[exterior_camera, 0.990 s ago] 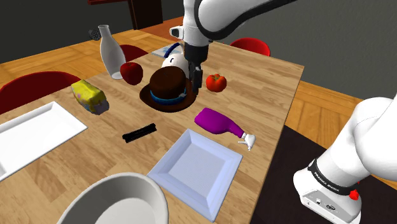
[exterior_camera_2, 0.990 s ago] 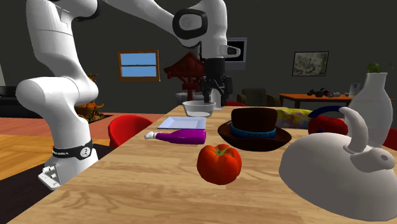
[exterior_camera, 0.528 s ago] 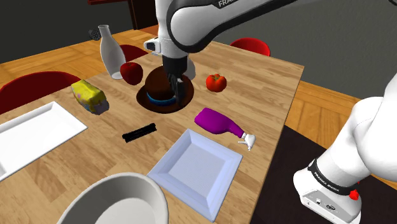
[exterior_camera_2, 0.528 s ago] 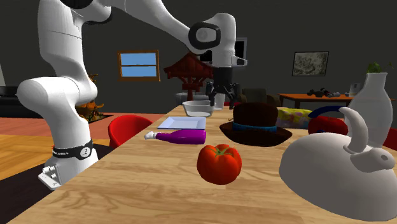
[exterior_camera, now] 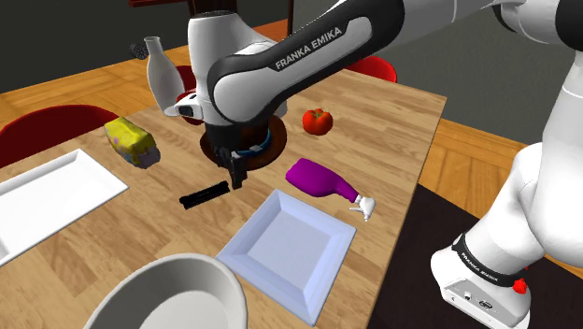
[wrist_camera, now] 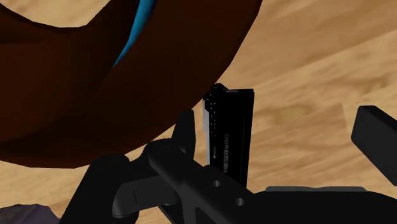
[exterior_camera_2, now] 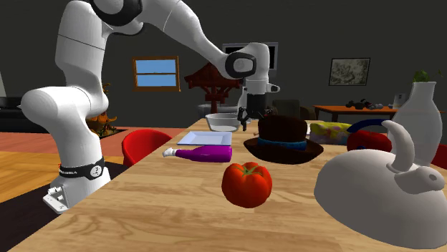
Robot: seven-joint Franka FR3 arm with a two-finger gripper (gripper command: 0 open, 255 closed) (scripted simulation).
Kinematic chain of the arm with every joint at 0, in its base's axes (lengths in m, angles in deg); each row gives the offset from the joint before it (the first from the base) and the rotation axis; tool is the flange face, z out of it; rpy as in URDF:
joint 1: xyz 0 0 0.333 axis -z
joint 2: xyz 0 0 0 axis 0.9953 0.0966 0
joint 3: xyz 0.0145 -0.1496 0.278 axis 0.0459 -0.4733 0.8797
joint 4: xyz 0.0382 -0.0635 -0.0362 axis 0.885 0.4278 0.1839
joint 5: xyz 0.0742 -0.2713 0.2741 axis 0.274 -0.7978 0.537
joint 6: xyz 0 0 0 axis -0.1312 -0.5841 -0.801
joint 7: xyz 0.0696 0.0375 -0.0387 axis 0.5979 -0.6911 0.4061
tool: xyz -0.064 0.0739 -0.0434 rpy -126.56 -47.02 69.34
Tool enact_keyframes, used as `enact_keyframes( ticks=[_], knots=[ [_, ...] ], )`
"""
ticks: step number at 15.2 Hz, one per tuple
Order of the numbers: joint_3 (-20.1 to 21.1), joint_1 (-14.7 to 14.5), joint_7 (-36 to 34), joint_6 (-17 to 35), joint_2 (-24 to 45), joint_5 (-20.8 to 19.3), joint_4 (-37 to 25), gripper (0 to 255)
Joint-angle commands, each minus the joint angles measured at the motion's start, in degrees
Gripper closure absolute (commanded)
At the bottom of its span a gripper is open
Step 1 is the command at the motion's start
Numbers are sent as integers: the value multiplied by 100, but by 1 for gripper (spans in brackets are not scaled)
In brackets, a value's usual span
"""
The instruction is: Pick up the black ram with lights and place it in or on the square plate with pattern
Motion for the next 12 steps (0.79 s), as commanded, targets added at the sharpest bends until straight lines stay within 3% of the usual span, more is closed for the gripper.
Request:
enact_keyframes(
  ticks=[1, 6, 12],
  knots=[
    [-1, -13, 18, 149, 120, -25, 40, 0],
    [-8, -35, -12, 438, 311, -72, 141, 0],
    [4, -25, -16, 438, 312, -78, 141, 0]
  ],
)
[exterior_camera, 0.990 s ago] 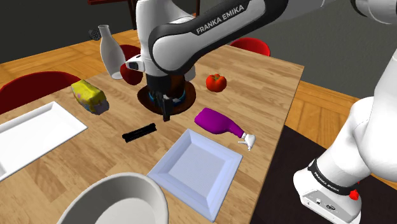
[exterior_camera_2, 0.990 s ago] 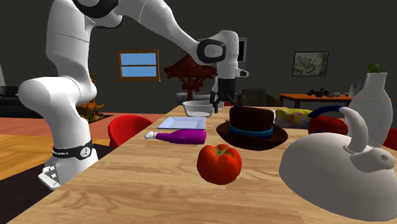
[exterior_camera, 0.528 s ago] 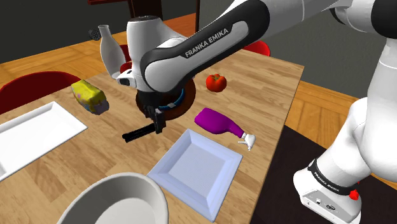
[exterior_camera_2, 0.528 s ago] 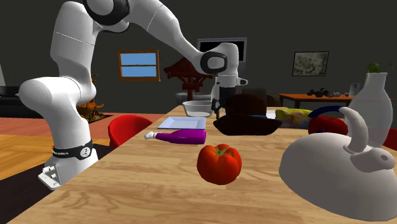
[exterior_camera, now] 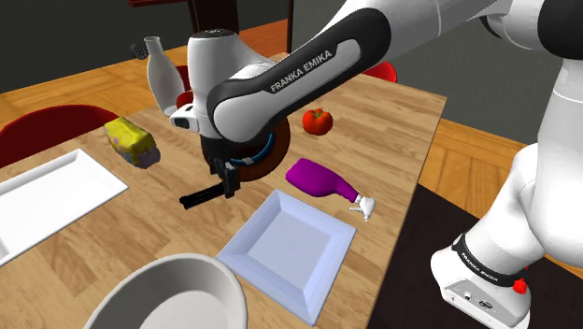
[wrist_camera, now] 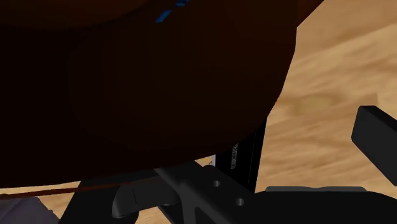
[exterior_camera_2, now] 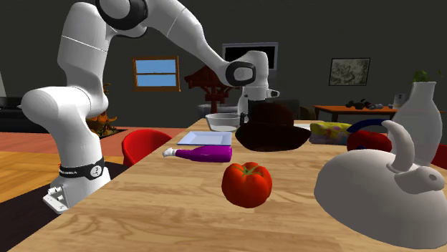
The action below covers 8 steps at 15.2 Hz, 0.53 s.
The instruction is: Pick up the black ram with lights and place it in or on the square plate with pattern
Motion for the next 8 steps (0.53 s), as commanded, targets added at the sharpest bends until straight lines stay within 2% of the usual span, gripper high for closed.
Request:
enact_keyframes(
  ticks=[1, 2, 3, 8],
  knots=[
    [-45, 40, -1, -207, 55, -7, 65, 0],
    [-43, 42, -1, -207, 55, -8, 65, 0],
    [-49, 52, 14, -231, 69, -6, 28, 255],
    [-40, 118, 98, -243, -114, 52, 197, 255]
  ],
)
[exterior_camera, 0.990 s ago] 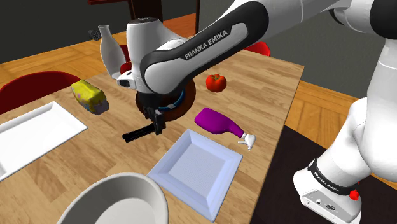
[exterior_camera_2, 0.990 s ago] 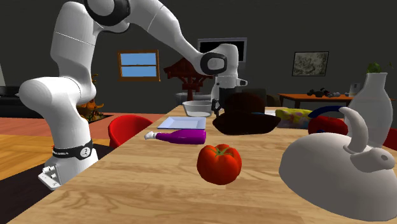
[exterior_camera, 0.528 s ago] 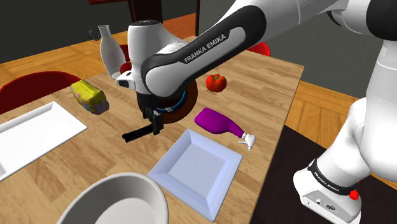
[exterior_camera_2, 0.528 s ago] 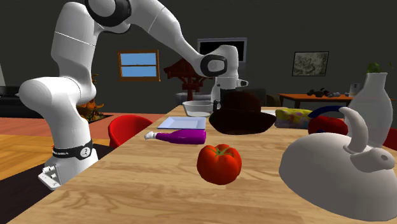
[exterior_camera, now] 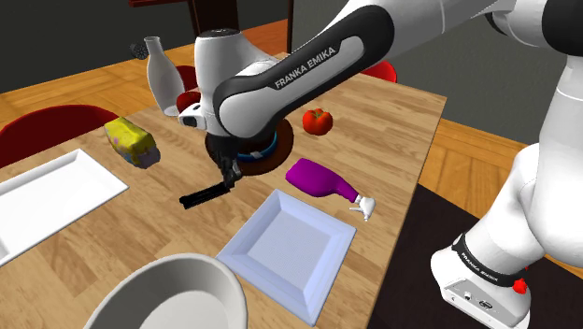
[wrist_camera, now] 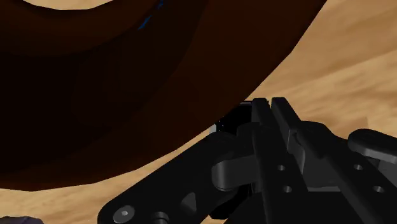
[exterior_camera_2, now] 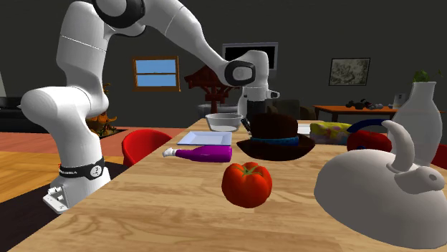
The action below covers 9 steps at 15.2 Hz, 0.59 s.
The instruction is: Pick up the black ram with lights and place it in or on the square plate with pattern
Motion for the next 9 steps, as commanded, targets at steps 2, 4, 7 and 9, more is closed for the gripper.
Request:
enact_keyframes(
  ticks=[2, 4, 7, 9],
  knots=[
    [-10, 9, 5, -181, 17, -1, -37, 255],
    [-9, 12, 9, -154, 8, 2, -23, 255],
    [-48, -224, -394, -538, 376, -232, -700, 0],
    [-98, -467, -746, -967, 793, -435, -1461, 0]
  ],
)
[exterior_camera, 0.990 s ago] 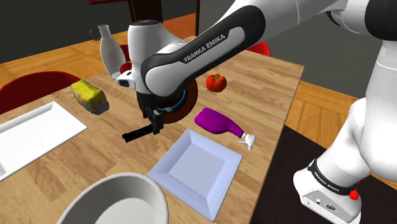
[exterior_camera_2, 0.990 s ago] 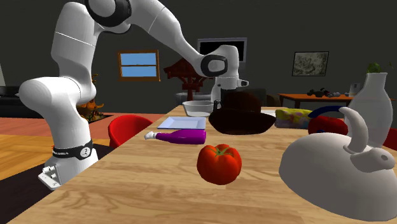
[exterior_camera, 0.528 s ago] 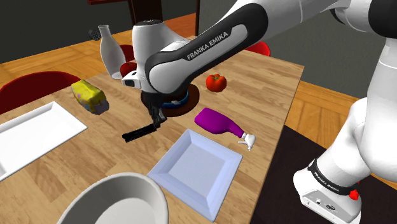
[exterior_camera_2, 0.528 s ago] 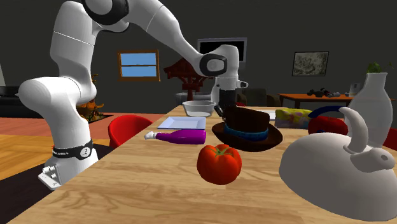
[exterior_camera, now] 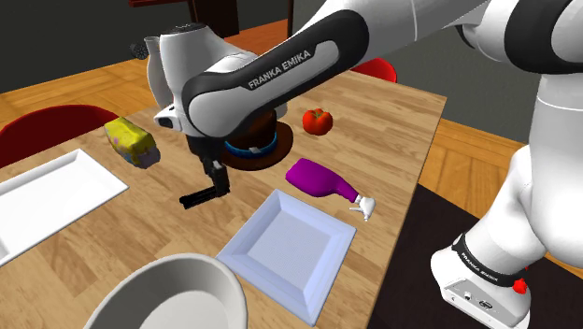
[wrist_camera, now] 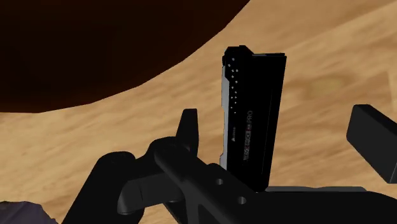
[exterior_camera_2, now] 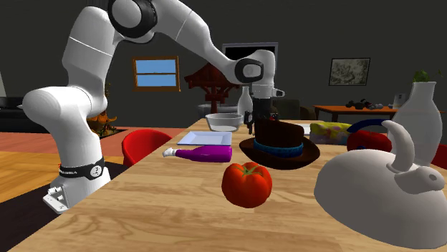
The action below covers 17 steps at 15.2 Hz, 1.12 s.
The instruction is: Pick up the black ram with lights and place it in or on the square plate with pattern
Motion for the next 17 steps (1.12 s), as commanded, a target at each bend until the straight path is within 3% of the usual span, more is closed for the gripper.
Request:
enact_keyframes(
  ticks=[1, 2, 10, 17],
  knots=[
    [-50, -248, -351, -454, 424, -194, -784, 0],
    [-72, -329, -442, -607, 577, -245, -1062, 0],
    [-107, -347, -473, -148, 813, -294, -836, 0],
    [-107, -347, -473, -149, 814, -294, -838, 0]
  ],
)
